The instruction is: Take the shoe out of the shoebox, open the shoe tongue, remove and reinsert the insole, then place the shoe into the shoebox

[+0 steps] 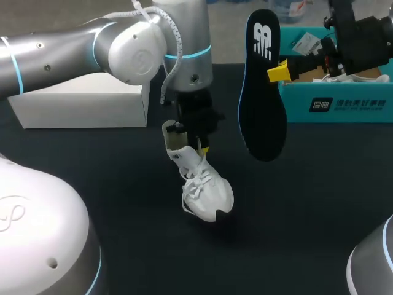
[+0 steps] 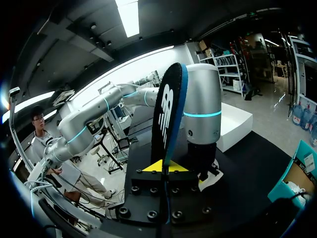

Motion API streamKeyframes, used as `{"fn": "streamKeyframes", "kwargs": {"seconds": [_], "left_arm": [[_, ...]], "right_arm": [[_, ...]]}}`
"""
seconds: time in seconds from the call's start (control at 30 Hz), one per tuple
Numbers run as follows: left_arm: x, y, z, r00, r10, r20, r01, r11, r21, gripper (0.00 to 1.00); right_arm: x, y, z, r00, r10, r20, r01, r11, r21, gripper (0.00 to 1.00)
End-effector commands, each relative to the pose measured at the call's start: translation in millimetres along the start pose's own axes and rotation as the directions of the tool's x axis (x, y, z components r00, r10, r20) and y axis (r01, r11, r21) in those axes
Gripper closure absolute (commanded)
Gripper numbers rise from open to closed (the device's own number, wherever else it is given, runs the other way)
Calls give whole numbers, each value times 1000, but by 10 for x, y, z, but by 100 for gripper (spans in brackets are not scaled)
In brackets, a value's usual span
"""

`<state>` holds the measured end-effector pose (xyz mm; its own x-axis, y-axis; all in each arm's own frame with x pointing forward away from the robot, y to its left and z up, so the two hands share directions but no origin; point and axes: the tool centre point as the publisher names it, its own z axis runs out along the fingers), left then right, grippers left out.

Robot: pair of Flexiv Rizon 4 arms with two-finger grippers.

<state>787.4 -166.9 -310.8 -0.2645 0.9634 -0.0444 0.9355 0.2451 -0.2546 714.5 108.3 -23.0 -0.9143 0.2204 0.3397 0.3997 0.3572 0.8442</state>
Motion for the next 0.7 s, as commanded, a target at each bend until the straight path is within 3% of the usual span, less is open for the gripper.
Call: {"fn": "streamKeyframes", "kwargs": {"seconds": [0.03,0.37,0.7], "left_arm": [[-29,83,62,880,474,2,-474,880,-34,100],[-90,123,278,908,413,-72,-418,905,-79,100],[-93,73,371,943,328,-65,-334,932,-141,100]], "right_arm": [[-14,8,24,1000,1,0,-1,1000,3,100],[-14,8,24,1000,1,0,-1,1000,3,100],[-14,8,24,1000,1,0,-1,1000,3,100]]}}
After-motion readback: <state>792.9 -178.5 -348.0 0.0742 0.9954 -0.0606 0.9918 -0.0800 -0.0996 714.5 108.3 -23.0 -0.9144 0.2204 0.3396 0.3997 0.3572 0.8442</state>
